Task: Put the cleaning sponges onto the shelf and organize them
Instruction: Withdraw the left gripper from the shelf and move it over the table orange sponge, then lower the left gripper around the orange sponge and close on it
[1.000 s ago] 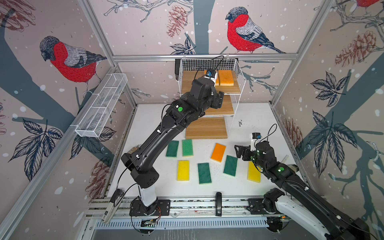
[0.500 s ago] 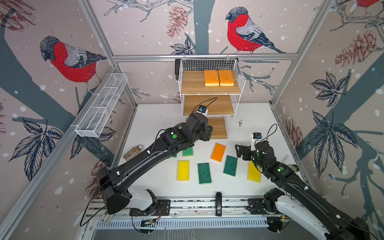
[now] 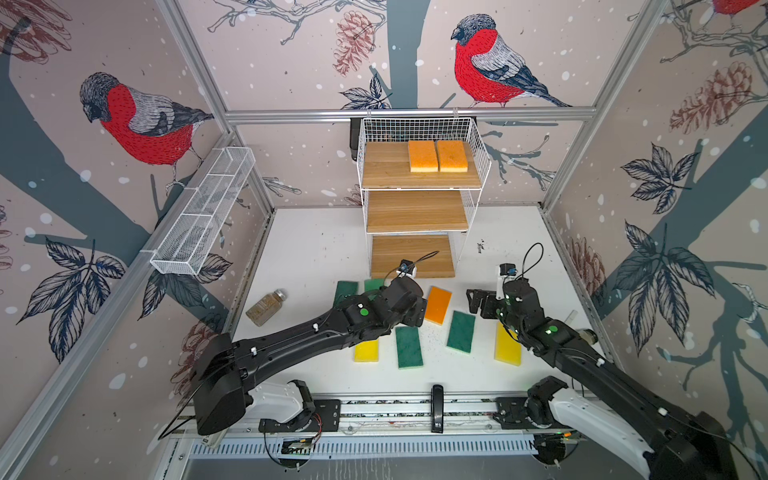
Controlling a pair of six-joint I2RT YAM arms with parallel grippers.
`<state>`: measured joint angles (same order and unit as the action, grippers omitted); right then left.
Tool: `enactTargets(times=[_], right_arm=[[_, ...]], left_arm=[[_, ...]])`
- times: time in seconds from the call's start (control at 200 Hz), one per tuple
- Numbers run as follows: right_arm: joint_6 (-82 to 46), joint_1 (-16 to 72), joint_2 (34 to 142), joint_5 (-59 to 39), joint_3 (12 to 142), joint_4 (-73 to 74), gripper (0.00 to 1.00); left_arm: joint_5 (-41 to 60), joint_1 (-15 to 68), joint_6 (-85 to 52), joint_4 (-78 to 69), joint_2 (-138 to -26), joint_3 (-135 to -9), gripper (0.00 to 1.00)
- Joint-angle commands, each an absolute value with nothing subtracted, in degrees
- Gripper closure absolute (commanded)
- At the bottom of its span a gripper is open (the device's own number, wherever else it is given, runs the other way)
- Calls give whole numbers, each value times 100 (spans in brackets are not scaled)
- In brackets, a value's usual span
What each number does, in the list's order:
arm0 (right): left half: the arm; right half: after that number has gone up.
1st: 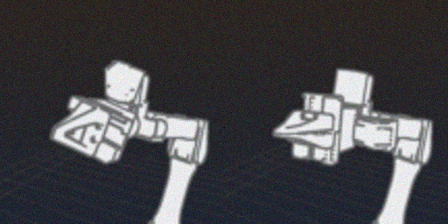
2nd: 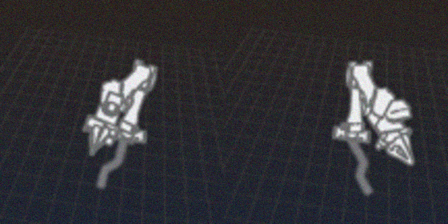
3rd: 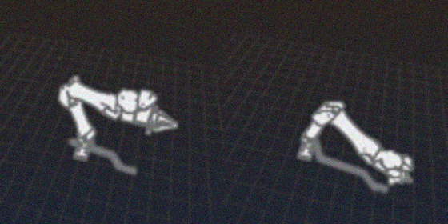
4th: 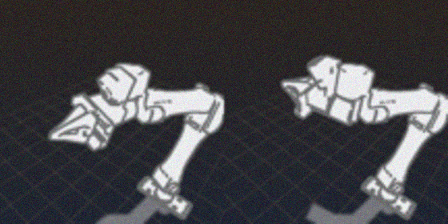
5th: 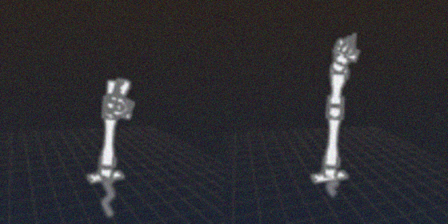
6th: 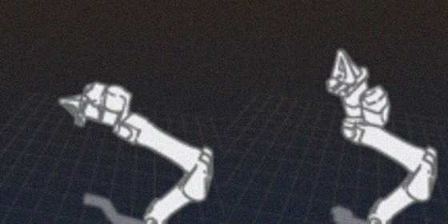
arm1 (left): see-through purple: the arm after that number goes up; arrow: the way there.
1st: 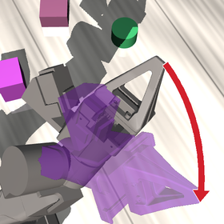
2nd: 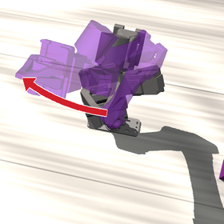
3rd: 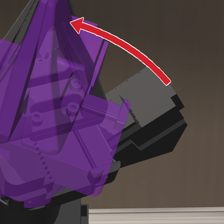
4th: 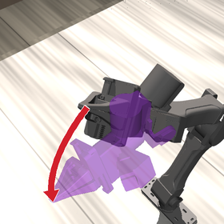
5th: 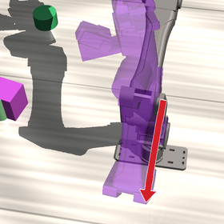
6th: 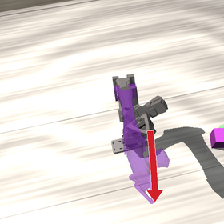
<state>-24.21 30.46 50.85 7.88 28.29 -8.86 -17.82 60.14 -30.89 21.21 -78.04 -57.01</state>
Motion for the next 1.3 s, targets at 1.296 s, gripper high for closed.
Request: enactTargets(times=[1.296], right_arm=[[-2496, 2650, 5015, 625, 2711, -826, 0]], left_arm=[[-1659, 6339, -3568, 1143, -10581, -6128, 8]])
